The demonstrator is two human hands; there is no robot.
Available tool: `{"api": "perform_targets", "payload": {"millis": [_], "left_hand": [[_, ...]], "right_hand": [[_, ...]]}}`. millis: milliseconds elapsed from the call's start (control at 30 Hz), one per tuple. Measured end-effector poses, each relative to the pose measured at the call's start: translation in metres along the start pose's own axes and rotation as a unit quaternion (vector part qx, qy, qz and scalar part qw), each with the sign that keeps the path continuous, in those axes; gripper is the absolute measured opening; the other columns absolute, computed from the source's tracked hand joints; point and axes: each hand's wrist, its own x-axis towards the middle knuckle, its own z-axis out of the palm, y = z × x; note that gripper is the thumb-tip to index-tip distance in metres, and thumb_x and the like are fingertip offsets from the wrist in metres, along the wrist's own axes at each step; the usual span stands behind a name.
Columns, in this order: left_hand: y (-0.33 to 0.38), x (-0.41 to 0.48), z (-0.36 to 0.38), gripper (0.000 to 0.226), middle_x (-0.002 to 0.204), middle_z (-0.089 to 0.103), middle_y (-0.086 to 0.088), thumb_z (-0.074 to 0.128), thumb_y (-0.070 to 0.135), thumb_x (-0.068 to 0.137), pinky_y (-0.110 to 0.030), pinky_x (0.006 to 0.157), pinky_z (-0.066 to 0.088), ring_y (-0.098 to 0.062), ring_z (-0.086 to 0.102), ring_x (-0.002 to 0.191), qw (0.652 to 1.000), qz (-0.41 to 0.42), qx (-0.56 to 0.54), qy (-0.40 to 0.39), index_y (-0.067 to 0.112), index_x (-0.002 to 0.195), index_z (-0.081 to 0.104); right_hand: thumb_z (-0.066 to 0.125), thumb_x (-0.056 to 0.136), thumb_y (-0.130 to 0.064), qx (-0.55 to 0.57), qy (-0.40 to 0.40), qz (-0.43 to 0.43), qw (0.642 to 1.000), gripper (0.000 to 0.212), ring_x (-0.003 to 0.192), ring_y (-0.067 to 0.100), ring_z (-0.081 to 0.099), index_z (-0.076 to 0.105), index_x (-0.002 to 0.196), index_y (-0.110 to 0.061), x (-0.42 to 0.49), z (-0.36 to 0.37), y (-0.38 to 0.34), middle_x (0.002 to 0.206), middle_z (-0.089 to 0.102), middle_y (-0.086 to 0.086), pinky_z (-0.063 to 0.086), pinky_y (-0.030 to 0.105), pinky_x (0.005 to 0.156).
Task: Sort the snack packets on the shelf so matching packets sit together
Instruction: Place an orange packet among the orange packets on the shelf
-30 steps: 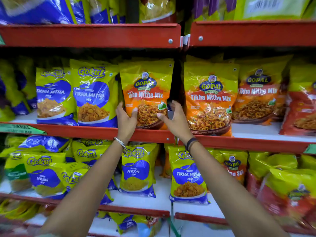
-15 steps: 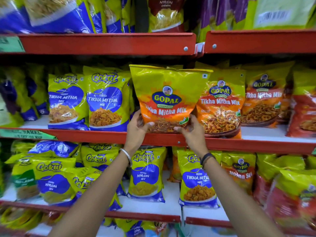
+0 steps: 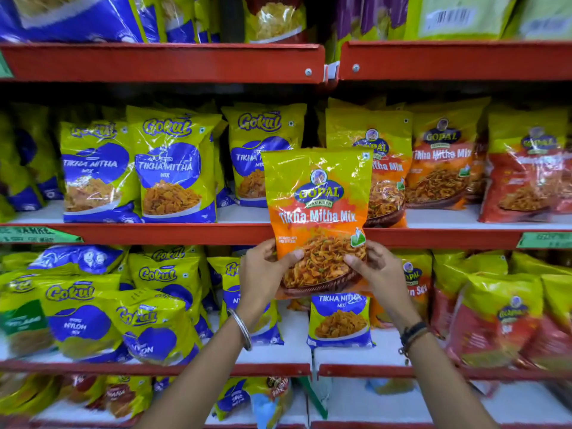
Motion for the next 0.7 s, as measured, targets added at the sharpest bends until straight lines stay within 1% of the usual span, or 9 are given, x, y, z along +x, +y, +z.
{"api": "perform_targets", "payload": {"millis": [67,133,200,267,333,400,533,600,700], "left_hand": [[-0.005,-0.01,0.003,0.035,0.087,0.077,0.006,0.075,0.047,0.06,-0.046,0.079,0.059,-0.009,0.072,0.08,1.0,-0.015,0.014,-0.005,0.029,0.09,0.073],[-0.009,-0.016,0.006,0.032,0.085,0.077,0.006,0.074,0.047,0.059,-0.047,0.078,0.058,-0.009,0.072,0.077,0.999,-0.026,0.027,-0.007,0.029,0.086,0.074],[-0.012,-0.02,0.007,0.025,0.082,0.077,0.006,0.075,0.047,0.059,-0.047,0.077,0.058,-0.008,0.072,0.076,0.999,-0.033,0.037,-0.004,0.032,0.08,0.073],[-0.014,-0.022,0.008,0.025,0.083,0.077,0.006,0.076,0.044,0.06,-0.047,0.077,0.058,-0.009,0.072,0.076,0.999,-0.037,0.035,-0.004,0.031,0.081,0.073],[-0.015,-0.024,0.01,0.027,0.086,0.077,0.004,0.077,0.041,0.062,-0.047,0.078,0.059,-0.01,0.072,0.078,0.999,-0.037,0.038,-0.005,0.028,0.086,0.073],[-0.014,-0.025,0.011,0.021,0.087,0.077,0.005,0.078,0.037,0.066,-0.046,0.078,0.059,-0.008,0.072,0.078,0.998,-0.034,0.045,-0.007,0.03,0.085,0.073],[-0.011,-0.028,0.016,0.019,0.088,0.077,0.004,0.078,0.033,0.068,-0.045,0.079,0.059,-0.008,0.072,0.079,0.998,-0.033,0.048,-0.007,0.03,0.086,0.072],[-0.01,-0.028,0.019,0.02,0.087,0.077,0.004,0.079,0.032,0.067,-0.044,0.08,0.059,-0.008,0.072,0.079,0.998,-0.038,0.041,-0.003,0.029,0.086,0.073],[-0.004,-0.027,0.027,0.02,0.086,0.077,0.007,0.079,0.037,0.065,-0.044,0.08,0.059,-0.007,0.072,0.078,0.998,-0.037,0.043,-0.002,0.034,0.083,0.072]], "right_hand": [[0.082,0.056,-0.057,-0.002,-0.003,0.013,1.0,0.072,0.114,0.024,0.063,0.065,0.115,-0.018,-0.008,-0.005,0.011,0.119,0.069,0.007,0.048,0.053,0.101],[0.081,0.057,-0.058,-0.01,-0.008,0.026,1.0,0.077,0.117,0.023,0.06,0.063,0.118,-0.016,-0.015,-0.007,0.017,0.123,0.067,0.006,0.047,0.052,0.102],[0.082,0.063,-0.047,-0.02,-0.008,0.033,0.999,0.065,0.119,0.023,0.058,0.062,0.117,-0.014,-0.018,-0.008,0.019,0.124,0.064,0.001,0.046,0.049,0.104],[0.08,0.071,-0.031,-0.022,-0.011,0.037,0.999,0.054,0.12,0.023,0.055,0.06,0.118,-0.015,-0.02,-0.01,0.022,0.122,0.06,-0.001,0.045,0.047,0.105],[0.079,0.068,-0.036,-0.024,-0.013,0.043,0.999,0.068,0.121,0.023,0.054,0.056,0.127,-0.011,-0.02,-0.012,0.027,0.128,0.057,0.001,0.044,0.05,0.105],[0.078,0.066,-0.04,-0.019,-0.015,0.044,0.999,0.075,0.122,0.024,0.053,0.053,0.13,-0.01,-0.021,-0.013,0.027,0.127,0.056,0.001,0.043,0.05,0.106],[0.079,0.053,-0.063,-0.015,-0.017,0.048,0.999,0.095,0.121,0.025,0.057,0.055,0.13,-0.014,-0.022,-0.018,0.032,0.134,0.059,0.009,0.047,0.053,0.102],[0.081,0.049,-0.065,-0.001,-0.014,0.052,0.999,0.093,0.119,0.027,0.059,0.057,0.125,-0.015,-0.021,-0.021,0.034,0.131,0.062,0.01,0.049,0.055,0.098],[0.082,0.051,-0.06,0.015,-0.014,0.045,0.999,0.087,0.119,0.028,0.059,0.059,0.123,-0.016,-0.015,-0.032,0.036,0.129,0.063,0.01,0.048,0.055,0.099]]}}
